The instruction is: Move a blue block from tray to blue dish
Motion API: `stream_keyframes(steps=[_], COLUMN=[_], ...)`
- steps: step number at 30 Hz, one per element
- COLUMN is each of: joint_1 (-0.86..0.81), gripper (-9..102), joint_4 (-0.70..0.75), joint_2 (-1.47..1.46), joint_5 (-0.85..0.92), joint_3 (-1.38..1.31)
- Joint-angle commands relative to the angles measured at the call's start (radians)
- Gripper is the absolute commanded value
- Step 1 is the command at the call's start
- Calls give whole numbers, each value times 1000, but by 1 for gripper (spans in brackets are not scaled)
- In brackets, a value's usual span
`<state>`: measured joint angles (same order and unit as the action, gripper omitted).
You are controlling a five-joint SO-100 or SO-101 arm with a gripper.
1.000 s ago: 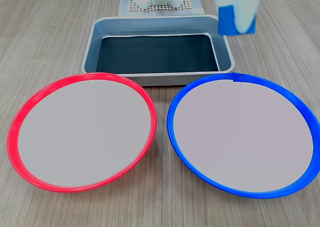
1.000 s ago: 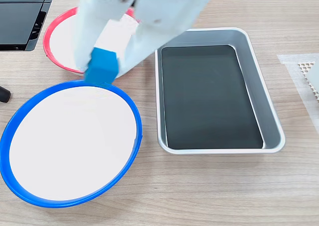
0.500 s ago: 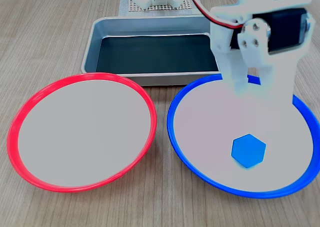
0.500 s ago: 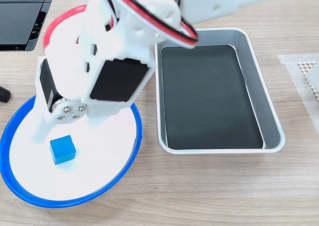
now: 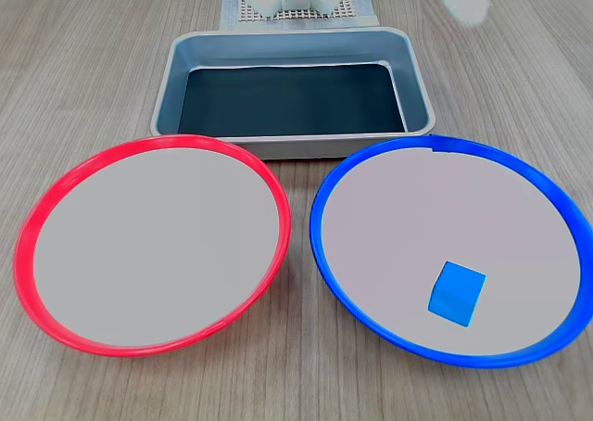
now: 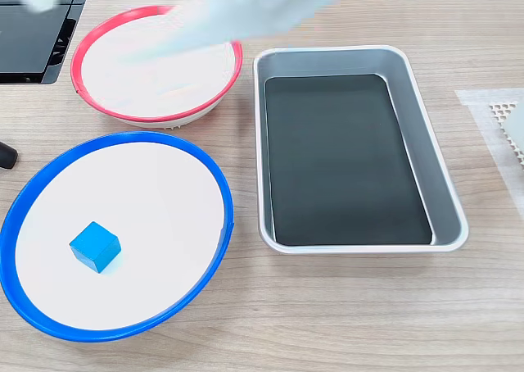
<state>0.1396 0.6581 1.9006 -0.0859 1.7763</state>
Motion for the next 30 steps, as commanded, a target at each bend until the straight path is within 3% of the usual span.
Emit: stream_keyframes(steps=[1,3,9,13,18,30], joint_1=[-78,-127,-167,-189,-210,-193], gripper=[0,0,0,0,0,0], joint_4=[-29,2,275,316,308,351], joint_2=[370,575,1046,1226,1344,1427], joint_5=[-153,-195,-109,-78,-35,-18], joint_3=[258,456,904,1081,1223,1243])
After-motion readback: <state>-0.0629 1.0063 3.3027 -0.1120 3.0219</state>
